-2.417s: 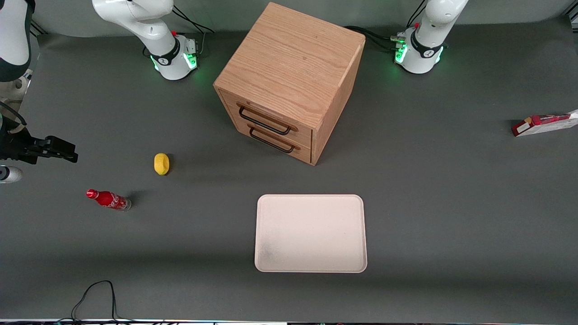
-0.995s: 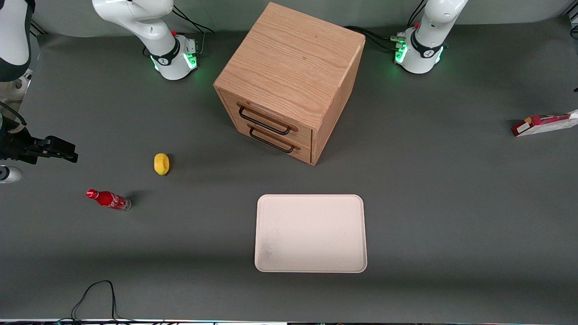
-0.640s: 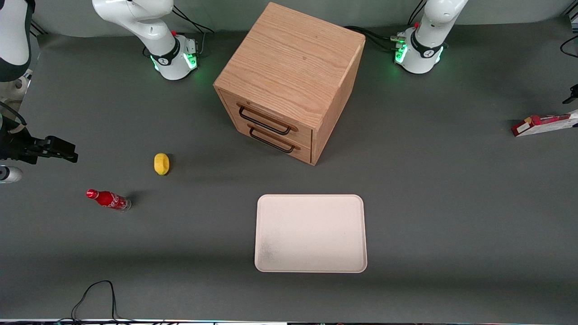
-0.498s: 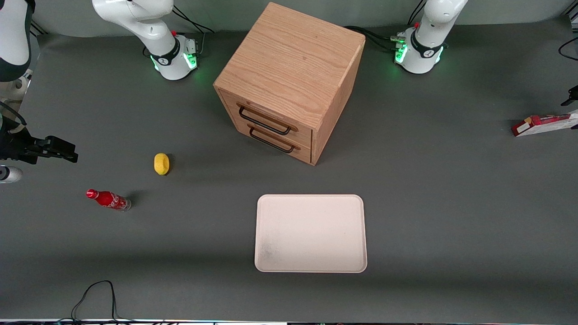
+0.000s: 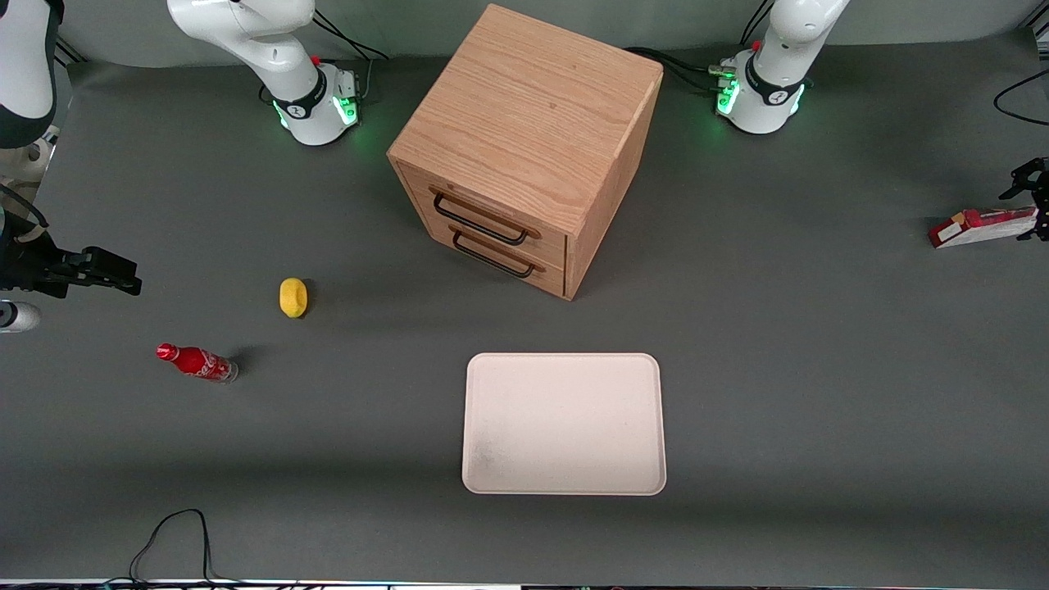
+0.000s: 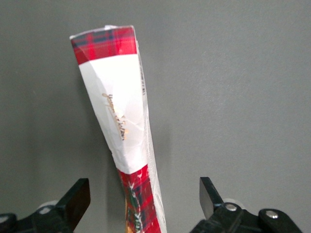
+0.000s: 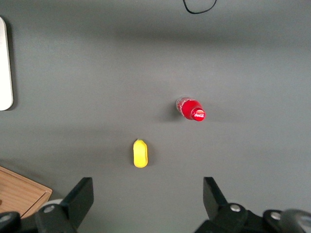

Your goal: Place red cookie box on tray

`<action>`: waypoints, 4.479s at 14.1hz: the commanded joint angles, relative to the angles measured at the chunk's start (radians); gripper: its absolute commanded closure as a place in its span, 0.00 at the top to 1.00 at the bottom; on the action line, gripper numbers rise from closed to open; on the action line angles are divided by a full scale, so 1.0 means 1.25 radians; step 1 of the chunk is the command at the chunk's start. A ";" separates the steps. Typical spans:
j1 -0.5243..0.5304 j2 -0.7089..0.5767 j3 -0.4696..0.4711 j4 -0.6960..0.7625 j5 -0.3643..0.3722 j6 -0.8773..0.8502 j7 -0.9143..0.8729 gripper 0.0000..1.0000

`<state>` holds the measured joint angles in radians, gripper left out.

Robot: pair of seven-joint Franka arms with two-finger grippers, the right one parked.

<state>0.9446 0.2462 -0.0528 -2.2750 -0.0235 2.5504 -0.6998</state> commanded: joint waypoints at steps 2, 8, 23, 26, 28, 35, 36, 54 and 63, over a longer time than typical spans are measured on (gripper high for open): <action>-0.006 0.001 0.004 -0.011 0.002 0.018 -0.013 0.43; -0.006 0.001 0.004 -0.008 0.003 0.015 -0.010 0.00; -0.013 -0.142 0.002 0.354 0.008 -0.541 -0.017 0.00; -0.023 -0.156 -0.002 0.499 0.022 -0.681 -0.043 0.00; -0.023 -0.156 -0.009 0.577 0.036 -0.740 -0.042 0.00; -0.076 -0.137 -0.191 0.643 0.078 -0.765 -0.044 0.00; -0.116 -0.128 -0.206 0.653 0.087 -0.766 -0.046 0.00; -0.846 0.131 -0.214 0.887 0.088 -0.843 0.082 0.00; -0.860 0.163 -0.268 0.885 0.077 -0.805 0.370 0.00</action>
<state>-0.1216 0.4242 -0.3900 -1.2151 0.0826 1.5414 -0.2895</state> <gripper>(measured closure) 0.974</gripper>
